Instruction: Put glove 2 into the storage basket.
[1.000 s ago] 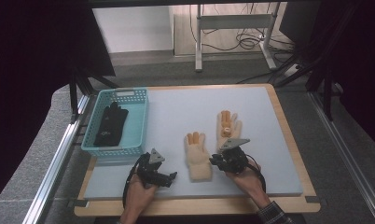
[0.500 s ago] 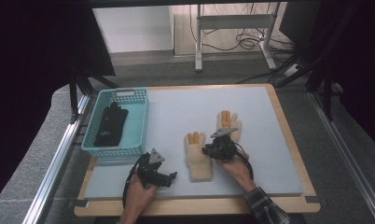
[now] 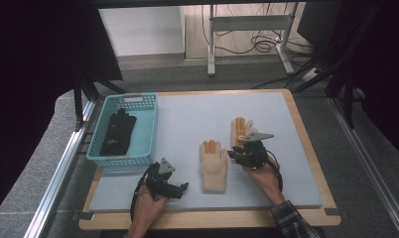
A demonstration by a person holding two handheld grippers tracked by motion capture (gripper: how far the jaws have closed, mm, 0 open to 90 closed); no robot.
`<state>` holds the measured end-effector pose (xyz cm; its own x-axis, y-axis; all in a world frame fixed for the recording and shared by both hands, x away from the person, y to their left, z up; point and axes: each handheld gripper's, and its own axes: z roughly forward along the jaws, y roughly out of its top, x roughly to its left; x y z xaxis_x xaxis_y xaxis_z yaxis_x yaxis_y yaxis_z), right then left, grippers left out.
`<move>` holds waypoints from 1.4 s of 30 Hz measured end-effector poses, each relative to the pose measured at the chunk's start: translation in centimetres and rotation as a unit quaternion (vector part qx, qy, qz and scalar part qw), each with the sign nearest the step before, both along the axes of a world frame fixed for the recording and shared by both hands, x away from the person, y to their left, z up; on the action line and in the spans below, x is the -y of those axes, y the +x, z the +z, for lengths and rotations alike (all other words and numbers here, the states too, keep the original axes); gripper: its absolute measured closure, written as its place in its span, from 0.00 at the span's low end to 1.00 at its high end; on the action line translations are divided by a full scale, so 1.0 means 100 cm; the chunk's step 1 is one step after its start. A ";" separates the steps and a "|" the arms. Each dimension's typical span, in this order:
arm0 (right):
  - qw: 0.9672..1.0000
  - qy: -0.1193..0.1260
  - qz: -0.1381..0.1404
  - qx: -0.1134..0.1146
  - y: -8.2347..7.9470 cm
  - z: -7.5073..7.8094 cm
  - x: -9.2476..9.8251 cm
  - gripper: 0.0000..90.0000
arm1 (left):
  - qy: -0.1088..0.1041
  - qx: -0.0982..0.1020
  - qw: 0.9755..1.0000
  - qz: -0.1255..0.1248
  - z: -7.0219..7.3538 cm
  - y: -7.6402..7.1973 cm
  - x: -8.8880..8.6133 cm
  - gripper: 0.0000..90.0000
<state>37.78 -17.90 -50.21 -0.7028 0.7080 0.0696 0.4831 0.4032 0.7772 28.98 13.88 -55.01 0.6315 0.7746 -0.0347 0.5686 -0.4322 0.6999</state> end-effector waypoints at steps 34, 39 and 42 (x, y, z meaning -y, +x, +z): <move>0.999 -0.031 -0.024 0.030 0.047 -0.006 0.028 0.66 | 0.000 0.000 1.000 0.000 0.000 0.000 0.000 0.02; 0.999 -0.018 -0.016 0.037 0.030 0.011 0.028 0.66 | 0.000 0.000 1.000 0.000 0.000 0.000 0.000 0.02; 0.999 -0.008 -0.004 0.043 0.017 0.023 0.027 0.66 | 0.000 0.000 1.000 0.000 0.000 0.000 0.000 0.02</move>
